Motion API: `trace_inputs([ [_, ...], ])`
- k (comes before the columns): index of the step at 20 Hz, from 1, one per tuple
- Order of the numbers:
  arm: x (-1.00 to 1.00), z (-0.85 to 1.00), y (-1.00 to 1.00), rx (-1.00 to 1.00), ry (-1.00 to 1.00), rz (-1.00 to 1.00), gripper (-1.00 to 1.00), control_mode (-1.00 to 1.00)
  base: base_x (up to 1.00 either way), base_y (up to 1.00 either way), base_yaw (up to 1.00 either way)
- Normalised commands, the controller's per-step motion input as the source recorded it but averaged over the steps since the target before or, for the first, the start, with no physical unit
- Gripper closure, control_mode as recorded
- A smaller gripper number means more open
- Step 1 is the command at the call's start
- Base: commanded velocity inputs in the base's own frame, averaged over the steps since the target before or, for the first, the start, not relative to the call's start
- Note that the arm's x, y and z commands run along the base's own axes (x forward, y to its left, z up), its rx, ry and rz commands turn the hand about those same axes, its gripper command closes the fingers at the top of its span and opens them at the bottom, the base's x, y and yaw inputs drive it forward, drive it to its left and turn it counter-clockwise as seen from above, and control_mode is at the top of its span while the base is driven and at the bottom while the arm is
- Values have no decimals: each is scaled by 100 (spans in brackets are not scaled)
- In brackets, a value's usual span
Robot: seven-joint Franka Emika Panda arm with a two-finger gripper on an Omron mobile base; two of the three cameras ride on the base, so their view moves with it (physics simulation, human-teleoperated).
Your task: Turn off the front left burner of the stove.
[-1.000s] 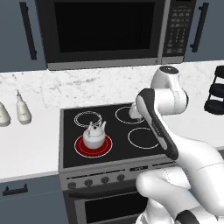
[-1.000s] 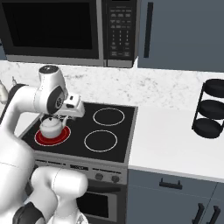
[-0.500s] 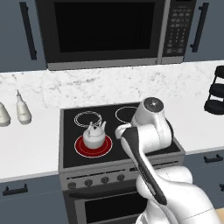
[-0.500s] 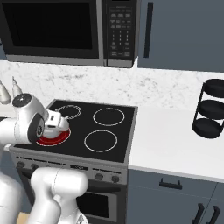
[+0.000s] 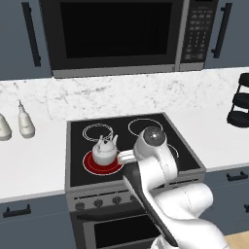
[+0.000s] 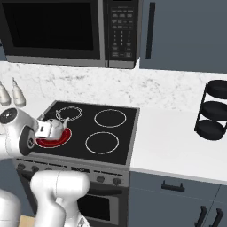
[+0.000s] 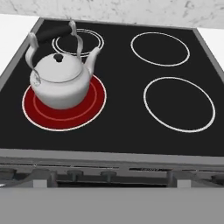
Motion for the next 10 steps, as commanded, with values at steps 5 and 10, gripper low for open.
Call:
trace_inputs([
  [5,0,-29,45,0,-1,-9,-100,-100,0,0,0],
  [10,0,-39,66,-3,-5,-6,-100,-100,0,0,0],
])
